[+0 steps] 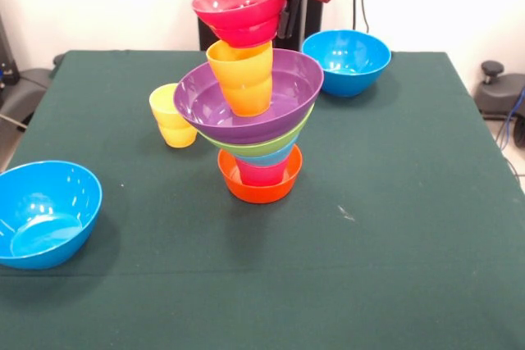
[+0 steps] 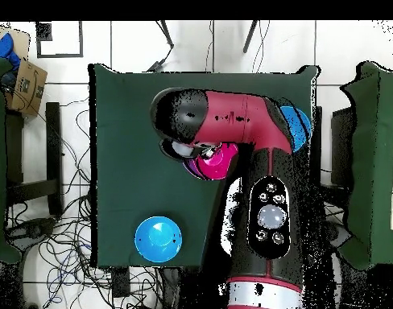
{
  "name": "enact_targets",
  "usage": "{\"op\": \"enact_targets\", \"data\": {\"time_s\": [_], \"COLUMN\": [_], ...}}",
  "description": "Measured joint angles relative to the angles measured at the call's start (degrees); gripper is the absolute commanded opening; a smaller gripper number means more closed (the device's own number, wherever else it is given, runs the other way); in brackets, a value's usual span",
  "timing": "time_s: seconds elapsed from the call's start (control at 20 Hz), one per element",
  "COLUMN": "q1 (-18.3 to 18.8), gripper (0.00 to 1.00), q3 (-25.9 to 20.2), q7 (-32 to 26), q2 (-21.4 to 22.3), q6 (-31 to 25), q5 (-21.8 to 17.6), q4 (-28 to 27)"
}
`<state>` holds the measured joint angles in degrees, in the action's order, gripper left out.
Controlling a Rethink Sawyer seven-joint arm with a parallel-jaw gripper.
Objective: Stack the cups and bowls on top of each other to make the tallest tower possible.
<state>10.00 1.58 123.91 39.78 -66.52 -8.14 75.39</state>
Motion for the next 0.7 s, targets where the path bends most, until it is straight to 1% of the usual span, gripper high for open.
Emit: {"op": "enact_targets", "data": {"time_s": [0.7], "q1": [0.83], "gripper": [0.0], "q3": [-0.26], "q7": [0.0], "q2": [0.0], "q6": [2.2], "q5": [-0.21], "q4": [1.88]}}
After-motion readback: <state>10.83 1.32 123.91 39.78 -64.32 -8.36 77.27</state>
